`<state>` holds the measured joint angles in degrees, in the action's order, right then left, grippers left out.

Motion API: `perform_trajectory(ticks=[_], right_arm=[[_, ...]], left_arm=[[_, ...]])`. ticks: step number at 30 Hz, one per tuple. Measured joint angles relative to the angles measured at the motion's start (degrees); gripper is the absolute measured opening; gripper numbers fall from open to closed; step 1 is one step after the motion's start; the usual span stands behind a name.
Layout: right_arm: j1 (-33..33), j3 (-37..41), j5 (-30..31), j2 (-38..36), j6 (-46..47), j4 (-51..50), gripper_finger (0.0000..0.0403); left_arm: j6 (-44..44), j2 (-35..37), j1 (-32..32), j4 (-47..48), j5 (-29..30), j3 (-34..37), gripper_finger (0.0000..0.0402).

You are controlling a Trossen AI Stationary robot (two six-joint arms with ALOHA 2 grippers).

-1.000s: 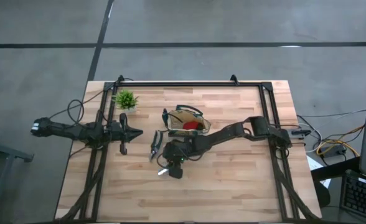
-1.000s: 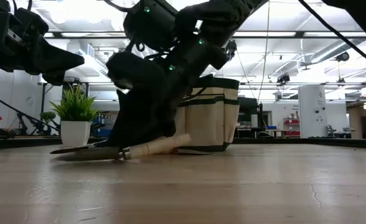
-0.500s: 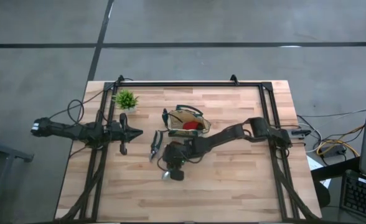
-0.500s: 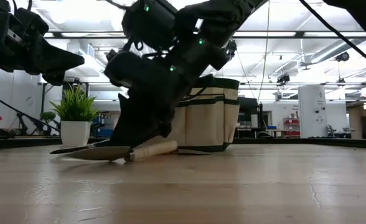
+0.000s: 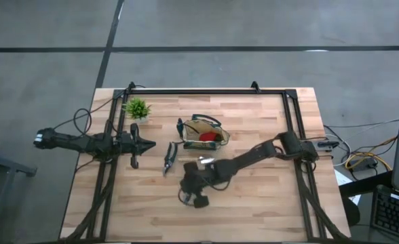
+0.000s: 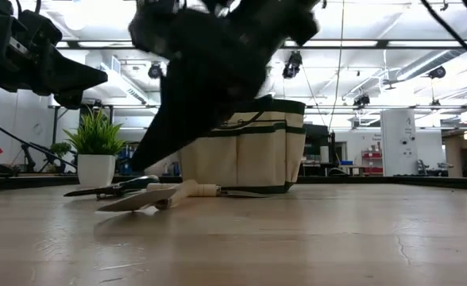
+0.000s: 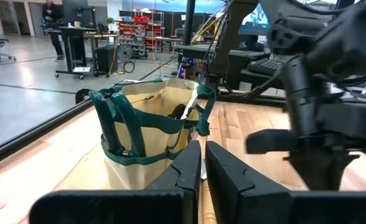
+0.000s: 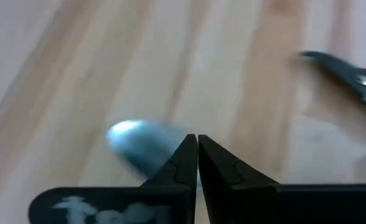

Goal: Pick & Place Garden tools in Gardening bag
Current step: Put the bottom brown trowel into the green bag

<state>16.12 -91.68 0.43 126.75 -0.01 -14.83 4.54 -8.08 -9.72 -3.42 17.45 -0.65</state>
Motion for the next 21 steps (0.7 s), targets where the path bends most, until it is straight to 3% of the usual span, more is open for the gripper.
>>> perform_trajectory(ticks=[11,21], right_arm=[[6.7,0.0,1.3,-2.8,-14.5,-13.4,0.0016],[8.4,0.0,11.9,-2.3,-33.5,-12.0,0.0113]], left_arm=[[0.0,0.0,0.0,0.0,0.0,0.0,0.003],[0.0,0.0,0.0,0.0,0.0,0.0,0.003]])
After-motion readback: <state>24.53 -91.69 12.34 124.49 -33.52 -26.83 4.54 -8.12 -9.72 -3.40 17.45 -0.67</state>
